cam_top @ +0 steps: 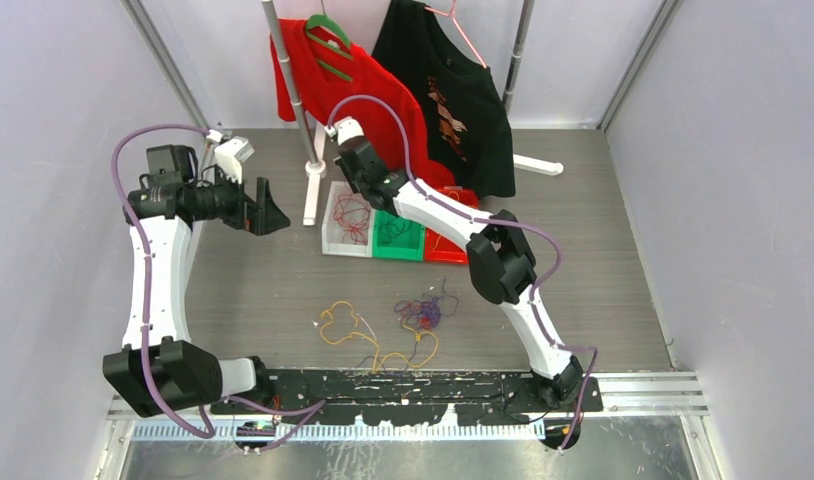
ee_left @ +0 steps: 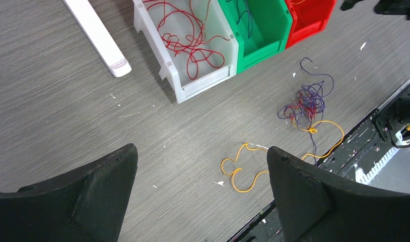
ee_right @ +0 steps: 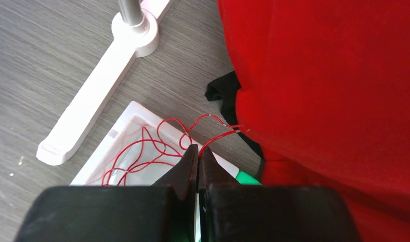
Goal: Untangle the cables
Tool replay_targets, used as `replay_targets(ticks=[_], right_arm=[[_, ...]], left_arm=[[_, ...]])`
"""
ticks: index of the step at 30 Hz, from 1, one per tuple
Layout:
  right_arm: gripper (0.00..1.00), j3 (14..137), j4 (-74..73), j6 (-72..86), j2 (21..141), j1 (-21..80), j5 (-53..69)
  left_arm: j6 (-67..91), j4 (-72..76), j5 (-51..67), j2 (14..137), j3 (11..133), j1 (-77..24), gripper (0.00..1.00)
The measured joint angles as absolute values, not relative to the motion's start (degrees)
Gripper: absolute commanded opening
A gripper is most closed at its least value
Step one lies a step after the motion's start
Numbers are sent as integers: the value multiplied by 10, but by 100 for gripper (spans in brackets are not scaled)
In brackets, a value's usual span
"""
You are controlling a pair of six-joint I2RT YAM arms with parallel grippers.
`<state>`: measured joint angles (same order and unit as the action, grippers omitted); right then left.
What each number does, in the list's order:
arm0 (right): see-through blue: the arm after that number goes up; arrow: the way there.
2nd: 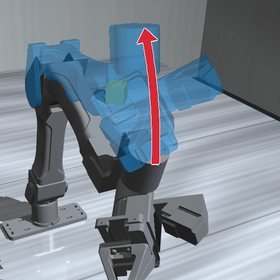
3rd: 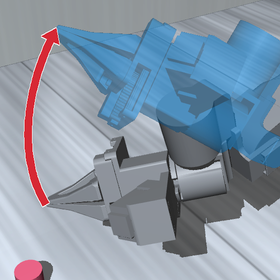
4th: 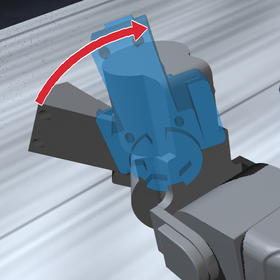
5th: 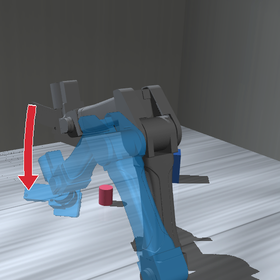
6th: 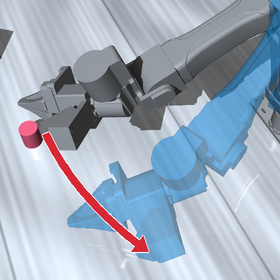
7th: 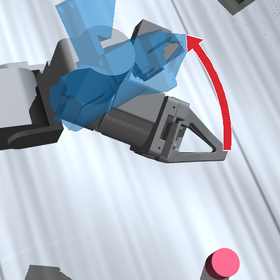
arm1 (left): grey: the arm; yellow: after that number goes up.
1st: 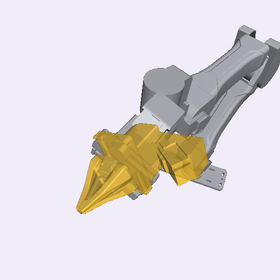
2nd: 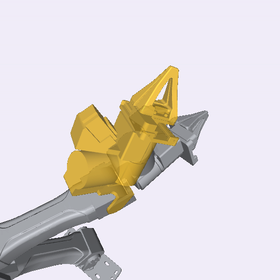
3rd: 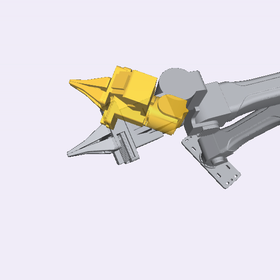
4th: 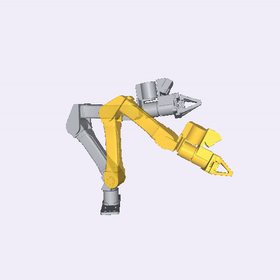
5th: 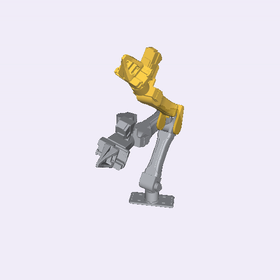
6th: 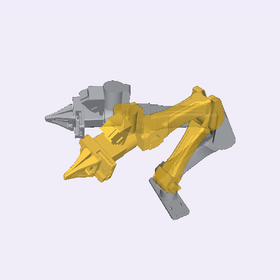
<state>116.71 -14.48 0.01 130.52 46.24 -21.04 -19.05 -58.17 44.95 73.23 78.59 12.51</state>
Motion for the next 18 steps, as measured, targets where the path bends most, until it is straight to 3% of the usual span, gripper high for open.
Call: replay_targets(ticks=[18], right_arm=[[1, 1091, -124, 28, 1343, 496, -187]], left_arm=[[-193, -581, 457, 729, 786, 125, 99]])
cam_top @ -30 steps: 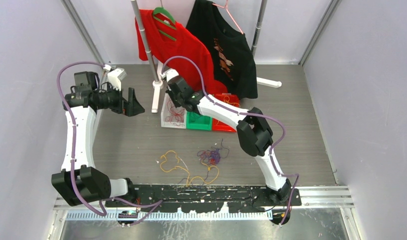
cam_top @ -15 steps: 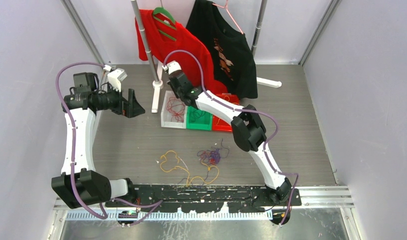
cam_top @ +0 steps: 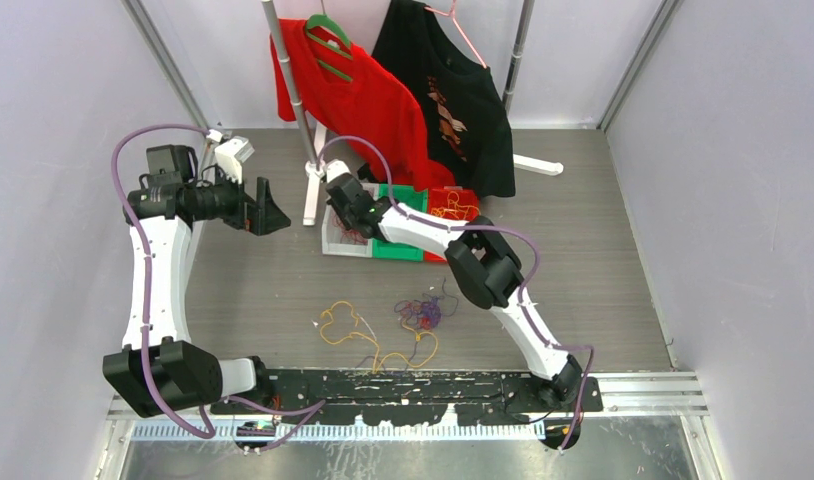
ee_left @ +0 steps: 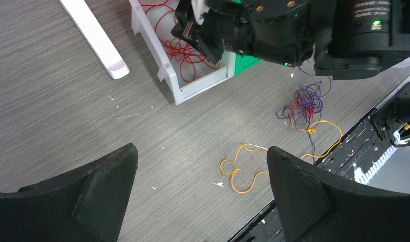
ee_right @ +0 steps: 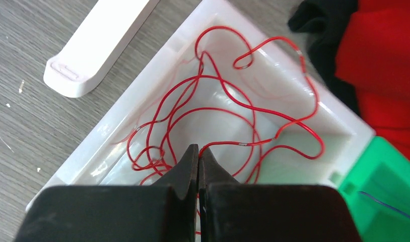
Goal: Untangle the cables
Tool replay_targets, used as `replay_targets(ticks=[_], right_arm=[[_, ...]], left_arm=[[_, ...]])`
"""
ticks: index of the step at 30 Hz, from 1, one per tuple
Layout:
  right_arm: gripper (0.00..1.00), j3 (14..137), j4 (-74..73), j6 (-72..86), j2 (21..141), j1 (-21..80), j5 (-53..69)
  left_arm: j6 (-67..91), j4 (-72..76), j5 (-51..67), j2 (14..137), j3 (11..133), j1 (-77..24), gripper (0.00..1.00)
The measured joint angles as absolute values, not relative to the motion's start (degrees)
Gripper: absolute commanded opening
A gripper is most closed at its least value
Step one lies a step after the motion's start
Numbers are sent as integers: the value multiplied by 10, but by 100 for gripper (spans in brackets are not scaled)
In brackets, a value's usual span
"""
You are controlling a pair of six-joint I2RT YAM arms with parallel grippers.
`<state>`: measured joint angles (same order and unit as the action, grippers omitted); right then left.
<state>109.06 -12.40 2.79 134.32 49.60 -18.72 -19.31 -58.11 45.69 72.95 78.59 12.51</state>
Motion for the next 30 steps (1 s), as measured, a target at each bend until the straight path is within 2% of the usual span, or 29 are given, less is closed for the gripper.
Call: replay_targets(ticks=[5, 7, 12, 19, 25, 30], right_arm=[[2, 1123, -141, 35, 1386, 498, -182], [17, 1142, -149, 43, 1396, 498, -179], [43, 1136, -145, 54, 1393, 497, -179], [57, 1106, -159, 62, 1354, 497, -173], [60, 1105, -168, 62, 1291, 496, -173], [44, 1103, -168, 62, 1259, 496, -173]], left_arm=[[-186, -581, 461, 729, 786, 125, 99], [-184, -579, 462, 729, 786, 125, 100], [-182, -576, 463, 729, 786, 125, 99], [-182, -577, 463, 729, 795, 125, 100], [-182, -577, 463, 729, 806, 125, 100], [-183, -580, 463, 729, 811, 125, 100]])
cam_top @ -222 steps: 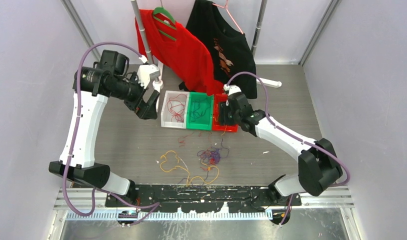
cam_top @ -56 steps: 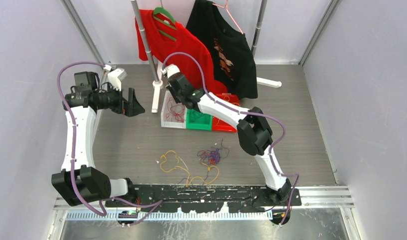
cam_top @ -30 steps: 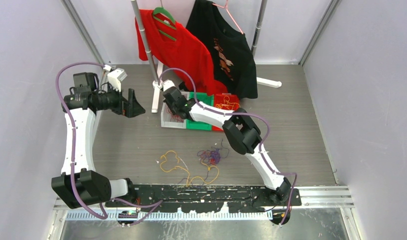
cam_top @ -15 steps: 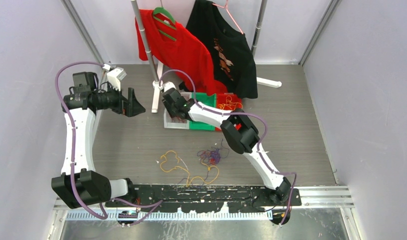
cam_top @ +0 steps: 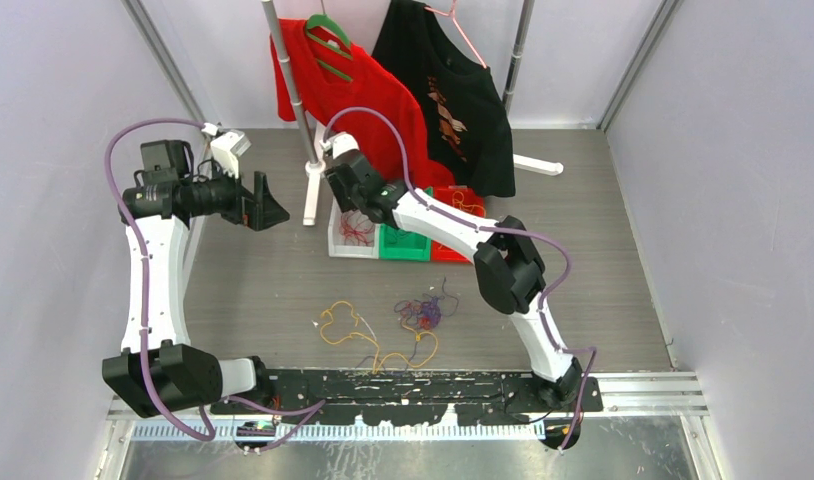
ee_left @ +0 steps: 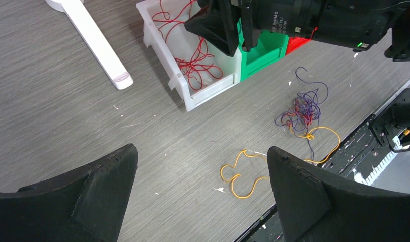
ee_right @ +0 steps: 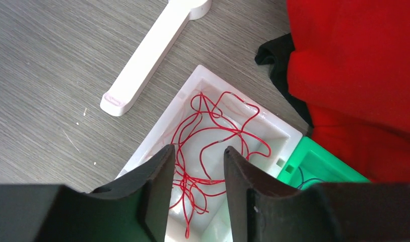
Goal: Untangle the cables
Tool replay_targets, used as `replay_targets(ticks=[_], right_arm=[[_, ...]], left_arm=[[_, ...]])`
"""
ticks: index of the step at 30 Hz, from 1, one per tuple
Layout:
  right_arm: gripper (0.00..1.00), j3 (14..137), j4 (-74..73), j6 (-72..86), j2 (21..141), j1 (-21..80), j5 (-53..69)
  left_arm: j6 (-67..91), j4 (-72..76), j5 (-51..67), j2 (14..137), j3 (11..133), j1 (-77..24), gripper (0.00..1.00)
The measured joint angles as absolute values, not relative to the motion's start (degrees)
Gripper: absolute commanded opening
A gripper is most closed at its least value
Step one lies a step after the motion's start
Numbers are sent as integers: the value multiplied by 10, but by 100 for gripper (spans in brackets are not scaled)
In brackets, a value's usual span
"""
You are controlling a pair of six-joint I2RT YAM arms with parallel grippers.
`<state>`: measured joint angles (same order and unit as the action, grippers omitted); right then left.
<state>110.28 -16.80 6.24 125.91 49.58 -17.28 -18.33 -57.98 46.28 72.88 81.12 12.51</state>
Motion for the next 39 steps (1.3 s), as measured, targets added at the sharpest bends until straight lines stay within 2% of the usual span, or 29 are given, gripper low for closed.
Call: replay_targets(ticks=[3, 5, 9, 13, 18, 23, 29, 39], right_arm=[[47, 1089, -171, 65, 1244, 496, -173], [53, 1075, -175, 64, 1232, 496, -172], [71, 992, -182, 69, 1161, 496, -168], [76, 891, -183, 76, 1046, 495, -185], [73, 772, -154, 101, 907, 472, -199], [72, 688, -126, 144, 868, 401, -200], [60, 612, -130, 167, 866, 337, -225], [47, 614, -103, 140, 928, 286, -272]], left_arm=[[-186, -581, 463, 729, 812, 125, 100], [-191, -583, 464, 729, 812, 125, 100], [-224, -607, 471, 729, 812, 125, 100], [-266, -639, 479, 731, 809, 125, 100], [-302, -664, 480, 742, 797, 125, 99], [-328, -685, 486, 743, 790, 125, 99], [-354, -708, 494, 745, 783, 122, 96], [-365, -716, 508, 749, 780, 119, 96]])
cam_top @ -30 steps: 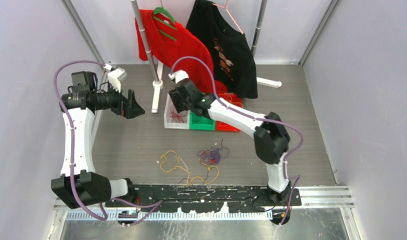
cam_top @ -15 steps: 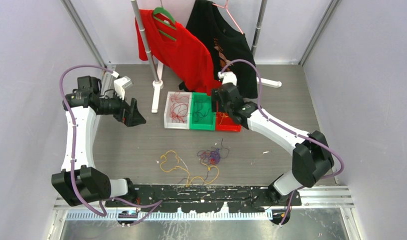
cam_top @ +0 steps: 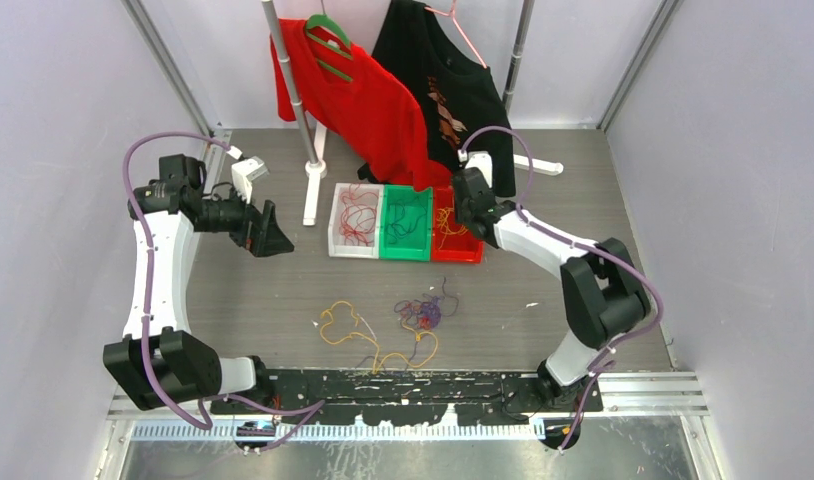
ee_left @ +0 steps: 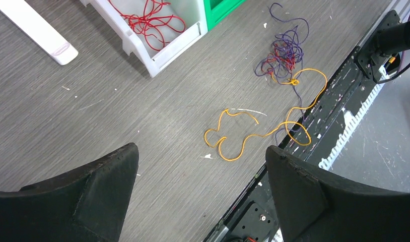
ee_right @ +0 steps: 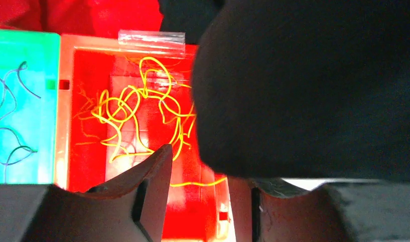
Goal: Untangle the cables
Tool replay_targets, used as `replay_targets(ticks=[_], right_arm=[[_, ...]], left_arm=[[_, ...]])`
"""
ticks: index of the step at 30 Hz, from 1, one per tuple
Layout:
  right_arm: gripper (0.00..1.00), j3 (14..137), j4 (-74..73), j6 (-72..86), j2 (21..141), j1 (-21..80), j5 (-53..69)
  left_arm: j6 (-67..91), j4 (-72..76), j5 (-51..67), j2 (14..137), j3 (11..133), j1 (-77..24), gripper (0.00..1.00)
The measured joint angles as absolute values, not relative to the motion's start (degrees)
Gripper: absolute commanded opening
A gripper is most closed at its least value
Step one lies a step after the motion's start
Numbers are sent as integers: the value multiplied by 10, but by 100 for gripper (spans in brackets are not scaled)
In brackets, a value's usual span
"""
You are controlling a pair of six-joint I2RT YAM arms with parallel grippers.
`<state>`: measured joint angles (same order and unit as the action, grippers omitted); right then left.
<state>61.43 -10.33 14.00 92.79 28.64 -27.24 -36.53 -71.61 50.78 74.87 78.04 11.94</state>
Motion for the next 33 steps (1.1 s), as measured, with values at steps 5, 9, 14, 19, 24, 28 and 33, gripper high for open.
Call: replay_targets(ticks=[5, 9, 14, 19, 24, 28, 33], right_arm=[[34, 627, -98, 128, 965, 287, -287], [27, 629, -92, 132, 972, 287, -286], [23, 633, -91, 138, 1002, 287, -278], [36, 634, -91, 143, 1024, 291, -254], [60, 629, -86, 147, 1001, 311, -238], [67, 602, -88, 148, 924, 347, -234], [69, 564, -95, 158, 802, 423, -239]], left_arm=[[-365, -716, 508, 749, 780, 119, 96], [-365, -714, 508, 749, 779, 119, 96], [-365, -712, 508, 749, 777, 119, 96], [-365, -709, 508, 749, 774, 119, 96], [-373, -717, 506, 755, 771, 110, 96], [-385, -722, 498, 764, 768, 87, 96], [-399, -728, 475, 764, 750, 32, 95]])
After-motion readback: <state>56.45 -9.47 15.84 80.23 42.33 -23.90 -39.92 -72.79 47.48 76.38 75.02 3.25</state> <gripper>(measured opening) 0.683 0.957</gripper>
